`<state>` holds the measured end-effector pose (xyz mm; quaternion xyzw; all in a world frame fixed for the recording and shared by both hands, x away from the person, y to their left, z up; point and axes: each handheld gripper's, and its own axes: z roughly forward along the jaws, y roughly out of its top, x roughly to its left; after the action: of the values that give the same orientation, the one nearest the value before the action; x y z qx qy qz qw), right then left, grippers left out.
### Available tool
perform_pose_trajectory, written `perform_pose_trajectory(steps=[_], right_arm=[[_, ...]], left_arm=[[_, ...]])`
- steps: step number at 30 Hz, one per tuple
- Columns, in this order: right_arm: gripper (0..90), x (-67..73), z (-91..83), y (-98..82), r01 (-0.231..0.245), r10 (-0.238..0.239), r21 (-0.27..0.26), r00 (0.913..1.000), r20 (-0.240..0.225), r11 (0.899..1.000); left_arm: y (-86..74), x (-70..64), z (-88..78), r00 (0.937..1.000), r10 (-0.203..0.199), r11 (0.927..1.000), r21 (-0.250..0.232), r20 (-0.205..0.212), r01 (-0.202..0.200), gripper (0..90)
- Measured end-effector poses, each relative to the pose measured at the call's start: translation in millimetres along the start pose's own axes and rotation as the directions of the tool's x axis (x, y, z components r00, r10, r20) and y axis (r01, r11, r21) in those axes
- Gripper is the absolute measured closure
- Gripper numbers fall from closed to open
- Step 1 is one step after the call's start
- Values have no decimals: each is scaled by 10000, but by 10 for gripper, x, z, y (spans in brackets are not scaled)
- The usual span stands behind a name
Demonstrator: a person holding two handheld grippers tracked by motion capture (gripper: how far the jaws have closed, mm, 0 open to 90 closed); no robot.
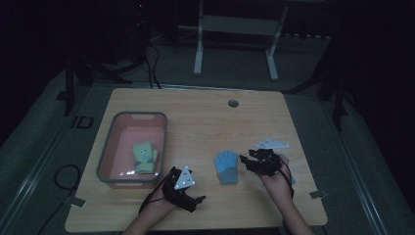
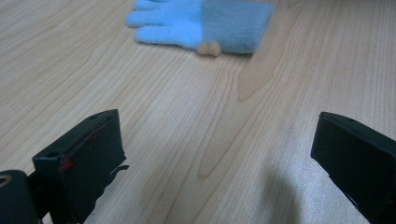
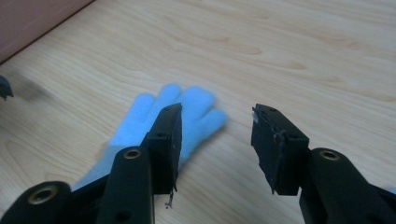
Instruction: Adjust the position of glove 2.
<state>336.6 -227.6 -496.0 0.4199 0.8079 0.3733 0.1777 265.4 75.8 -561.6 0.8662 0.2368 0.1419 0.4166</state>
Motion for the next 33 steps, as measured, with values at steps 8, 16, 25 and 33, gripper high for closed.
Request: perform_pose_trajectory(steps=[8,16,25,33], right_arm=[[541,-300,-215,-53,215,-211,-134,9994,291,9997],[568,-649,-356,-207,85,-90,115,9988,472,9999],[590,-924,-381,-453,-42,22,755,9997,259,9971],[598,-1042,-276,-695,-99,34,1394,9989,464,9902]], left_arm=[[-1,2,-2,10000,-57,10000,-64,32,57,28],[-2,4,3,10000,-67,10000,-38,67,67,28],[-2,-1,8,9999,-80,10000,-10,63,80,28],[-4,0,11,9999,-88,10000,-11,61,88,28]])
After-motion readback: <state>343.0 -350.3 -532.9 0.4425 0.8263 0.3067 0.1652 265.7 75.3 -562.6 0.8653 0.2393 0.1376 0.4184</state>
